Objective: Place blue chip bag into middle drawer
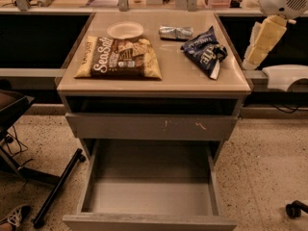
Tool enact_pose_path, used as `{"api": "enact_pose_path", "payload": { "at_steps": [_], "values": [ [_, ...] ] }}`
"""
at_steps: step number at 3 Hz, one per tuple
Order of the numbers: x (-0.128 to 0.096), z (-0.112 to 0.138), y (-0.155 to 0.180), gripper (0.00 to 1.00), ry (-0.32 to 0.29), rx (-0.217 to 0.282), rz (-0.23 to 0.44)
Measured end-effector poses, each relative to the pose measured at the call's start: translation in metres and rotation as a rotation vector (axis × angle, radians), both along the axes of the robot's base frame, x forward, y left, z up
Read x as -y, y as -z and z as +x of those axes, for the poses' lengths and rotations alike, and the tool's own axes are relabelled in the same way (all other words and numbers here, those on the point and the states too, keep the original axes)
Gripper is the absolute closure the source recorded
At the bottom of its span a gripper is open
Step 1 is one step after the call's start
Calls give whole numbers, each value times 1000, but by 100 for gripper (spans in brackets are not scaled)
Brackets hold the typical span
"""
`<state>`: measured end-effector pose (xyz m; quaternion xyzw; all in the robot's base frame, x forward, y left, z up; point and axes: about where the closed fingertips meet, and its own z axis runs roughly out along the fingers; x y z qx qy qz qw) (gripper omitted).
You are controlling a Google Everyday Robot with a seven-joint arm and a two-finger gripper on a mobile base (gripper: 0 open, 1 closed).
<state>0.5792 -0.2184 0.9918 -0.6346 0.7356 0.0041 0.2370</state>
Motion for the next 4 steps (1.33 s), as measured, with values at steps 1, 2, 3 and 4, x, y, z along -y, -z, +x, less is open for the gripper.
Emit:
{"api": "enact_pose_path", "payload": {
  "at_steps": [1,2,3,4],
  "values": [
    [-10,41,17,0,-35,-11,21],
    [-12,90,46,0,-27,-23,38],
    [-2,126,79,0,18,-43,97],
    [0,147,119,0,58,-89,185]
  ]
}}
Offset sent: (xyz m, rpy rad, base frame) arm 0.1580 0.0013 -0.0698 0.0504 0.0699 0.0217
